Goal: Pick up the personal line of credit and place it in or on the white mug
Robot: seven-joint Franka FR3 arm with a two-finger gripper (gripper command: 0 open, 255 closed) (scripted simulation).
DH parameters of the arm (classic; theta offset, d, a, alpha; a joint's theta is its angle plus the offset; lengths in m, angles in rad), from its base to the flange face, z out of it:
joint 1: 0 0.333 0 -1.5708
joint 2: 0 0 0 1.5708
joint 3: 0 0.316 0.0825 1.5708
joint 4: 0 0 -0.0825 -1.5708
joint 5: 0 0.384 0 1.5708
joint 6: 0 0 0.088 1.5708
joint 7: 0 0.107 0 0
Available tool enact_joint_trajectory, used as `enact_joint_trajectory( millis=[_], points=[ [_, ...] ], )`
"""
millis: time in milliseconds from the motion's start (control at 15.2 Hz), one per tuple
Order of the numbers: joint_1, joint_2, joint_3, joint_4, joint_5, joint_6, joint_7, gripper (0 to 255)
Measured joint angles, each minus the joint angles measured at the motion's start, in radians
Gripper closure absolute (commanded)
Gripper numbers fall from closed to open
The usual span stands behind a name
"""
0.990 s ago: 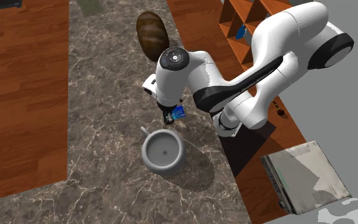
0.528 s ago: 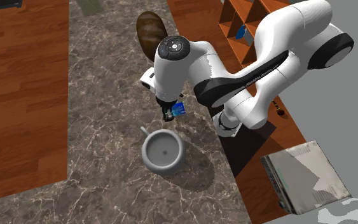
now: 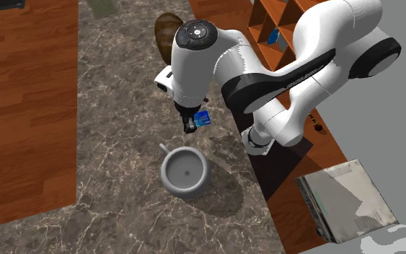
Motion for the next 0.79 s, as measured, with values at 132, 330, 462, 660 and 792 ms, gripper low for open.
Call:
enact_joint_trajectory(
  millis=[132, 330, 462, 660, 792],
  points=[
    [0.001, 0.003, 0.002, 0.027, 0.002, -0.024, -0.003, 255],
    [0.005, 0.018, 0.007, 0.078, 0.008, -0.06, -0.004, 255],
    [0.005, 0.024, 0.009, 0.109, 0.01, -0.084, -0.008, 255],
    [0.008, 0.036, 0.013, 0.159, 0.015, -0.123, -0.01, 255],
    [0.01, 0.049, 0.015, 0.193, 0.018, -0.144, -0.012, 255]
  ],
)
